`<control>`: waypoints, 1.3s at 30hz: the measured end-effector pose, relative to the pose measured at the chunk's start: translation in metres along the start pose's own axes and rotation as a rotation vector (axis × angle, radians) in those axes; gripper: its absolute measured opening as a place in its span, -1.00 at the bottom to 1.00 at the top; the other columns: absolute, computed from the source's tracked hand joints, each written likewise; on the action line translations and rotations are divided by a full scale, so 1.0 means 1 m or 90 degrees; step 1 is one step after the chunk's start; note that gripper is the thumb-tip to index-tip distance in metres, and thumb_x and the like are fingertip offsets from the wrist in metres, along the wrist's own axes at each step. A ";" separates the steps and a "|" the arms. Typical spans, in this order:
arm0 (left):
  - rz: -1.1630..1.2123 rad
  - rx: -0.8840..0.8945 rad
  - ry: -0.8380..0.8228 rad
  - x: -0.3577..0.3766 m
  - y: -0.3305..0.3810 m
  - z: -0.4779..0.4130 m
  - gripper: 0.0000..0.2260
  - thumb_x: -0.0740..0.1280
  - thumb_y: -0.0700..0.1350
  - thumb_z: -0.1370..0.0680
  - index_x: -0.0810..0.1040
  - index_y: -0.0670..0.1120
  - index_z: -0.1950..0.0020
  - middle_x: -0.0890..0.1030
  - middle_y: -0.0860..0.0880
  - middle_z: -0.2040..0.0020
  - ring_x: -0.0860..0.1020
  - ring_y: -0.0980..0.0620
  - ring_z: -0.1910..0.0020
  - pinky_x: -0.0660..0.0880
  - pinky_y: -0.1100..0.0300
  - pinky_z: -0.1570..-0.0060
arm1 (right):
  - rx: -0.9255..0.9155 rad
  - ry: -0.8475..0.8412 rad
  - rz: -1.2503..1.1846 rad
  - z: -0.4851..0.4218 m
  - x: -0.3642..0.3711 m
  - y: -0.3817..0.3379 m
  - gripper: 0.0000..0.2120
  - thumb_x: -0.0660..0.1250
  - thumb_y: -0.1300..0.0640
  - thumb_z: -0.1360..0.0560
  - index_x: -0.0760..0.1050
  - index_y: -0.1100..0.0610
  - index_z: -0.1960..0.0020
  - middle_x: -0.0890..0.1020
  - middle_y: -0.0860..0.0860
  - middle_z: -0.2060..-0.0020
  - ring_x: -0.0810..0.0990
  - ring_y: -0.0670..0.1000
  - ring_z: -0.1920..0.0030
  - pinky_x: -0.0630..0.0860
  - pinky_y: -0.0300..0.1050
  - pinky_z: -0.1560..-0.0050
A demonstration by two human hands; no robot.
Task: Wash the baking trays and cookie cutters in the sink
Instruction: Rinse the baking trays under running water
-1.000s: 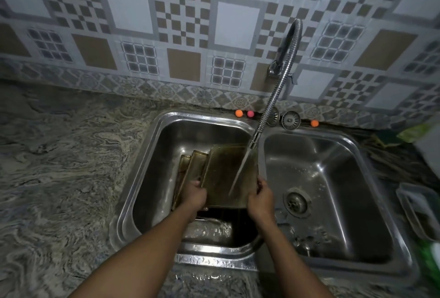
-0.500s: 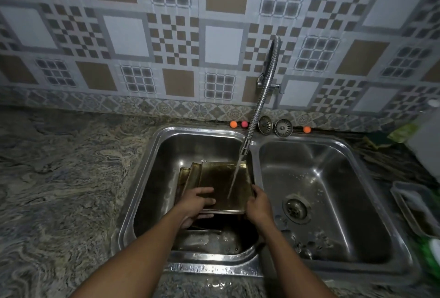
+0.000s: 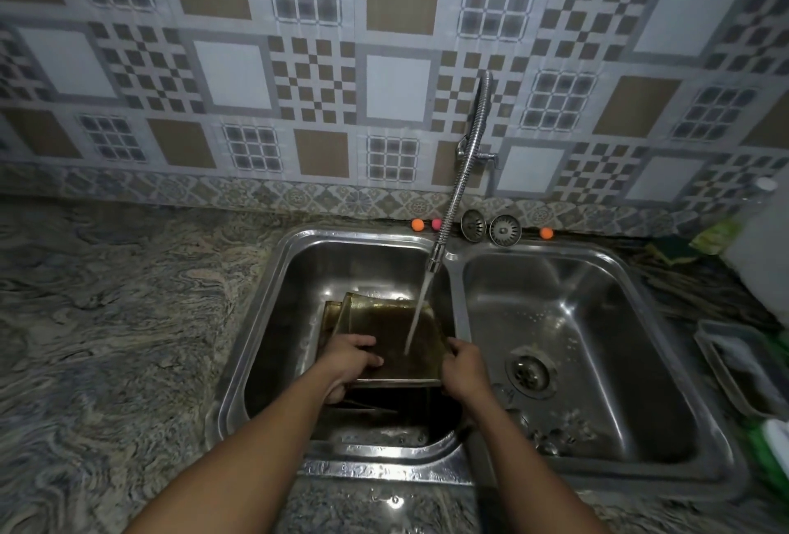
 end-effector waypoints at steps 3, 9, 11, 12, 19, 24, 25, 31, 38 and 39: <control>-0.023 -0.030 0.004 -0.005 -0.005 0.001 -0.61 0.47 -0.36 -0.41 0.61 -0.14 -0.21 0.61 -0.11 -0.12 0.58 -0.06 -0.10 0.58 0.11 -0.07 | 0.019 -0.001 0.024 0.002 0.001 -0.001 -0.72 0.19 0.26 -0.53 0.58 0.32 -0.14 0.64 0.21 0.09 0.60 0.12 0.11 0.51 -0.07 0.08; -0.041 -0.050 0.047 -0.016 -0.009 0.001 -0.79 0.48 -0.36 -0.40 0.63 -0.08 0.09 0.64 -0.05 0.03 0.58 -0.04 -0.07 0.55 0.18 -0.02 | 0.016 -0.050 0.050 0.004 0.003 -0.008 -0.75 0.21 0.22 -0.53 0.61 0.27 -0.09 0.64 0.18 0.13 0.59 0.14 0.15 0.49 -0.06 0.16; -0.079 -0.023 0.072 -0.022 -0.003 0.004 -0.82 0.46 -0.35 -0.43 0.60 -0.09 0.16 0.61 -0.03 0.10 0.55 0.00 0.00 0.50 0.23 0.08 | 0.013 -0.065 0.063 0.006 0.011 -0.004 -0.74 0.22 0.21 -0.51 0.62 0.25 -0.08 0.65 0.16 0.20 0.58 0.13 0.21 0.52 -0.02 0.16; -0.097 -0.014 0.075 -0.025 -0.001 0.003 -0.85 0.46 -0.35 -0.43 0.62 -0.13 0.11 0.63 -0.06 0.05 0.56 -0.01 -0.01 0.52 0.21 0.02 | 0.006 -0.069 0.072 0.008 0.015 -0.005 -0.74 0.22 0.21 -0.49 0.64 0.23 -0.06 0.66 0.16 0.20 0.61 0.14 0.21 0.56 0.00 0.14; -0.162 0.098 0.139 -0.023 0.010 0.012 -0.51 0.47 -0.31 -0.45 0.51 -0.09 -0.36 0.57 -0.09 -0.26 0.56 -0.01 -0.17 0.46 0.43 0.14 | -0.262 -0.001 0.241 0.036 0.027 -0.039 -0.66 0.25 0.27 -0.48 0.55 0.10 -0.22 0.49 -0.02 -0.20 0.55 0.01 -0.12 0.46 -0.17 -0.15; -0.180 0.212 0.189 -0.010 0.034 0.030 -0.51 0.44 -0.28 -0.47 0.50 -0.07 -0.39 0.58 -0.06 -0.28 0.53 0.14 -0.07 0.44 0.38 0.02 | -0.267 -0.025 0.176 0.030 0.046 -0.055 -0.71 0.22 0.21 -0.55 0.54 0.15 -0.24 0.52 0.07 -0.18 0.48 0.04 -0.22 0.41 -0.11 -0.27; -0.184 0.225 0.195 -0.009 0.035 0.032 -0.51 0.43 -0.27 -0.48 0.49 -0.06 -0.40 0.56 -0.06 -0.29 0.52 0.14 -0.08 0.44 0.36 -0.01 | -0.231 -0.009 0.181 0.023 0.044 -0.052 -0.71 0.19 0.17 -0.58 0.51 0.16 -0.26 0.49 0.08 -0.20 0.44 0.06 -0.25 0.41 -0.07 -0.28; -0.253 0.264 0.198 0.003 0.036 0.037 -0.44 0.41 -0.25 -0.49 0.41 0.02 -0.46 0.41 -0.05 -0.39 0.46 0.01 -0.32 0.47 0.14 -0.30 | -0.160 -0.043 0.164 -0.012 0.053 -0.051 -0.75 0.13 0.03 -0.62 0.45 0.10 -0.21 0.50 0.05 -0.13 0.50 -0.01 -0.09 0.53 0.00 -0.12; -0.165 0.283 0.099 0.008 0.041 0.034 -0.47 0.46 -0.30 -0.46 0.48 0.04 -0.37 0.54 0.06 -0.20 0.56 0.17 -0.14 0.44 0.56 0.07 | -0.208 0.012 0.179 -0.051 0.039 -0.086 -0.45 0.01 -0.11 -0.65 0.10 0.14 -0.55 0.07 0.16 -0.56 -0.01 0.18 -0.56 -0.01 0.11 -0.54; -0.141 0.289 0.094 0.007 0.044 0.034 -0.45 0.46 -0.31 -0.46 0.45 0.06 -0.39 0.55 0.06 -0.22 0.56 0.18 -0.17 0.46 0.53 0.03 | -0.246 0.015 0.200 -0.056 0.041 -0.094 -0.43 -0.02 -0.17 -0.64 0.09 0.09 -0.56 0.07 0.13 -0.57 -0.03 0.16 -0.56 -0.04 0.10 -0.54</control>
Point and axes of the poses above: each hand's wrist, its own z-axis away from the middle knuckle, its own x-axis out of the palm, y = z × x, the point moved 9 cm from there along -z, towards the middle knuckle
